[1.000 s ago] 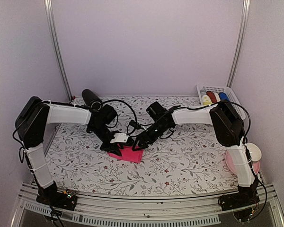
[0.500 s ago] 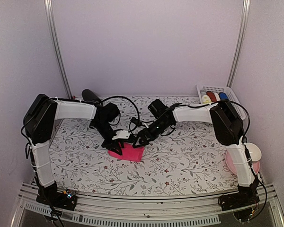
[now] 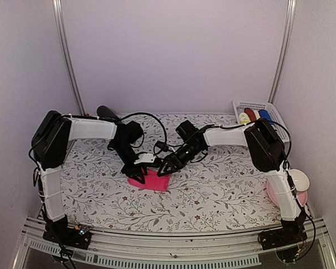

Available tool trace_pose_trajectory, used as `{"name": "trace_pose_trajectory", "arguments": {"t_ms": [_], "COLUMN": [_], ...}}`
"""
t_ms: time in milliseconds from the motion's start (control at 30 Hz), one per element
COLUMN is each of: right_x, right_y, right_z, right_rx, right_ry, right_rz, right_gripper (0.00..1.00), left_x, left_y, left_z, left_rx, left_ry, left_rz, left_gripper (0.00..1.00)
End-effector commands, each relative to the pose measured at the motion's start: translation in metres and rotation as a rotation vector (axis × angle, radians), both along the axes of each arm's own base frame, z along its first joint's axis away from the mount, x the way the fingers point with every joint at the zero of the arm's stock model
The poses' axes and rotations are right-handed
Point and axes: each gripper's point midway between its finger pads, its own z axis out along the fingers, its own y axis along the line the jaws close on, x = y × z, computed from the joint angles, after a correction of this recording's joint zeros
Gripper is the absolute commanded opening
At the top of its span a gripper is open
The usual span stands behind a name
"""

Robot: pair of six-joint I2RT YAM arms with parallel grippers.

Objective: Roll the towels
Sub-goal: Pick up the towel from the center of the board.

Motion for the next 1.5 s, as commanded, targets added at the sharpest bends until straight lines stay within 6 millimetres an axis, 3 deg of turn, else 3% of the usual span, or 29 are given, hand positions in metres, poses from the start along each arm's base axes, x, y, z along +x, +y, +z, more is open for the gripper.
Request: {"name": "trace_pose_trajectory", "arguments": {"t_ms": [0, 267, 600, 767, 1233, 1300, 1467], "right_x": [-0.015, -0.023, -0.025, -0.027, -0.044, -0.047, -0.051], "right_y": [0.006, 0.004, 0.004, 0.004, 0.007, 0.007, 0.01], "right_z": [-0.007, -0.008, -0.013, -0.014, -0.006, -0.007, -0.002], "right_rx": [0.019, 0.029, 0.032, 0.038, 0.101, 0.106, 0.137], "right_ry": [0.057, 0.094, 0.127, 0.144, 0.202, 0.211, 0.213], "right_rz": [0.043, 0.033, 0.018, 0.025, 0.091, 0.101, 0.119], "right_gripper": [0.97, 0.9, 0.87, 0.74, 0.34, 0.33, 0.45], "left_x": [0.025, 0.035, 0.038, 0.041, 0.051, 0.055, 0.057], "left_y": [0.016, 0.013, 0.01, 0.011, 0.006, 0.006, 0.005], "left_z": [-0.034, -0.028, -0.021, -0.017, -0.008, -0.007, -0.007], "left_rx": [0.108, 0.07, 0.036, 0.034, -0.004, -0.008, -0.007], "left_ry": [-0.044, -0.09, -0.1, -0.107, -0.079, -0.076, -0.06], "left_rz": [0.08, 0.145, 0.187, 0.201, 0.248, 0.267, 0.29], "left_gripper": [0.32, 0.25, 0.29, 0.38, 0.5, 0.52, 0.53]}}
